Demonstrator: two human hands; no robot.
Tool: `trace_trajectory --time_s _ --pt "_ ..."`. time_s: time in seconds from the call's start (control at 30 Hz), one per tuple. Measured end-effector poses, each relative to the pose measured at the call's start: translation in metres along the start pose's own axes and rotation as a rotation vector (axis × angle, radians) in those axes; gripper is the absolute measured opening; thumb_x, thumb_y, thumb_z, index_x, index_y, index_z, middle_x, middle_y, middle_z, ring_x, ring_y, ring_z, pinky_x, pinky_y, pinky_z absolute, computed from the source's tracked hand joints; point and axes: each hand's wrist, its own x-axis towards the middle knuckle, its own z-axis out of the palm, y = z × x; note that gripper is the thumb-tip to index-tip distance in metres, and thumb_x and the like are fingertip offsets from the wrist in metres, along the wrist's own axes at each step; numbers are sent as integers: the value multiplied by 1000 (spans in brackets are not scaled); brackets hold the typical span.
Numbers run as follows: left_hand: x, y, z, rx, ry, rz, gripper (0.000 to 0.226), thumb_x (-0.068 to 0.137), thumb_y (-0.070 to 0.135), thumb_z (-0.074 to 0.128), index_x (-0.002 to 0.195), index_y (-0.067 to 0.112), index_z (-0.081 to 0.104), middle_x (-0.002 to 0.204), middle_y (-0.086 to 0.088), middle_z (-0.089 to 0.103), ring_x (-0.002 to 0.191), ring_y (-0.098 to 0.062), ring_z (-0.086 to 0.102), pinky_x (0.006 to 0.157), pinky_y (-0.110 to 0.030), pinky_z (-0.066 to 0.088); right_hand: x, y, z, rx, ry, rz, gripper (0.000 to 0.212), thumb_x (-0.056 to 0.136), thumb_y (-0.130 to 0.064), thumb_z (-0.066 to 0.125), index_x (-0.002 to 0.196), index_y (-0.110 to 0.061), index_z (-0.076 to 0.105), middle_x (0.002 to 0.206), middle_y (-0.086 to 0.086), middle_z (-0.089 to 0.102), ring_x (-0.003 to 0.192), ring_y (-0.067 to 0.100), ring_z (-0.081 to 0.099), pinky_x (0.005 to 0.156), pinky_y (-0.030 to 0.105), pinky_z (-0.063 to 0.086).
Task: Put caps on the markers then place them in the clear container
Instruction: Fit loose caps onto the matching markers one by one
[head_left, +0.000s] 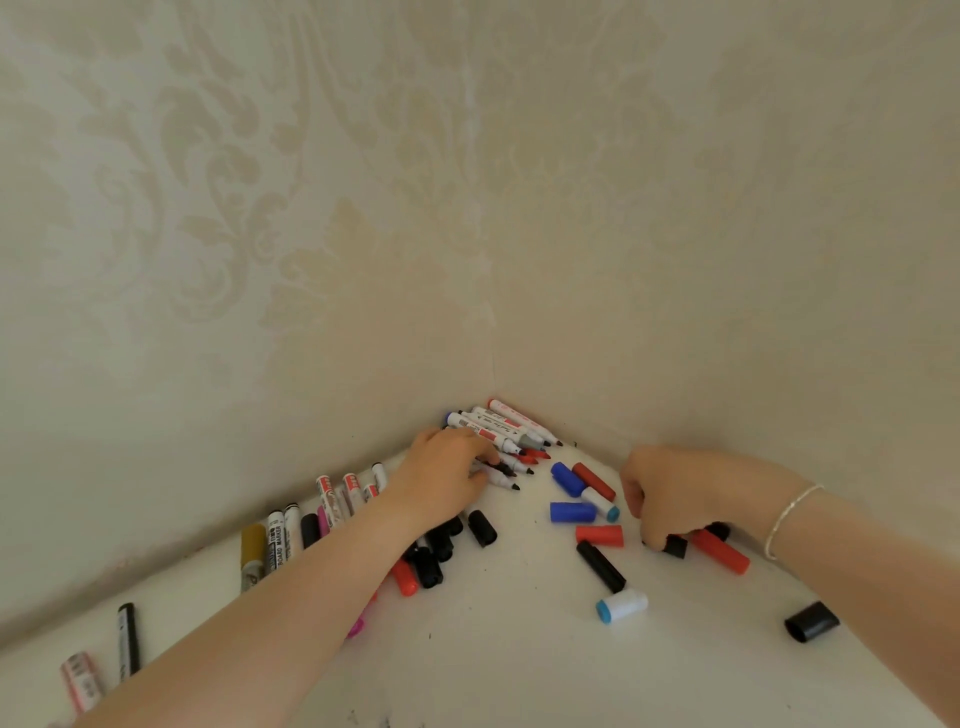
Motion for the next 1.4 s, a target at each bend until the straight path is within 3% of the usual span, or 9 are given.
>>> trace_trajectory --time_s 0.1,0.23,0.43,0.57,0.67,0.8,0.93,1.27,1.4 --pt "1 2 4 44 28 11 21 90 22 55 109 22 63 114 6 60 107 -15 54 91 -23 29 4 0 9 -68 30 -5 34 79 -6 65 113 -5 59 98 7 61 74 15 53 52 18 38" --pt "2 4 0 107 21 61 22 90 24 53 110 25 62 113 8 57 109 -13 51 95 -24 24 6 0 12 2 126 -39 27 83 -7 60 109 -4 62 93 7 58 74 17 53 50 18 37" --pt "-7 4 4 156 150 219 13 91 26 53 100 20 60 100 5 63 98 -16 58 109 -34 30 8 -2 -3 479 424 -201 12 79 -10 67 84 -18 60 80 -4 60 65 8 55 56 19 46" --pt "-11 17 -6 -123 372 160 12 93 26 56 101 18 59 94 11 63 87 -5 54 113 -30 27 7 -8 -7 991 526 -286 19 80 4 64 86 -13 61 83 6 62 73 27 67 61 31 56" --pt "-15 40 -29 -523 464 21 10 94 35 54 101 28 52 96 16 60 94 -1 55 91 -18 43 4 -9 -13 1166 598 -356 21 79 4 67 85 -15 64 84 5 67 76 25 66 68 30 55" --pt "-18 58 -52 -794 336 9 7 97 27 52 104 26 52 94 11 60 73 -7 61 64 -24 51 2 -12 -19 1326 609 -444 18 82 3 65 85 -15 70 87 7 72 75 14 64 68 22 50" --pt "-21 65 -59 -867 219 18 12 99 26 46 105 23 56 81 10 59 50 -3 45 49 -16 35 1 -16 -21 1418 613 -499 19 86 0 62 87 -16 72 85 5 72 75 12 64 69 22 48" --pt "-27 70 -70 -1082 36 -72 20 101 15 42 107 7 59 54 16 57 44 -4 35 41 -18 26 -3 -25 -26 1429 627 -528 13 84 1 64 86 -12 65 80 6 69 70 14 62 65 26 46" --pt "-27 69 -71 -1062 -11 -54 20 100 22 46 110 9 58 77 3 67 48 -6 43 43 -21 32 -2 -28 -23 1341 571 -502 13 82 2 65 87 -10 67 79 8 70 67 14 61 65 26 46"
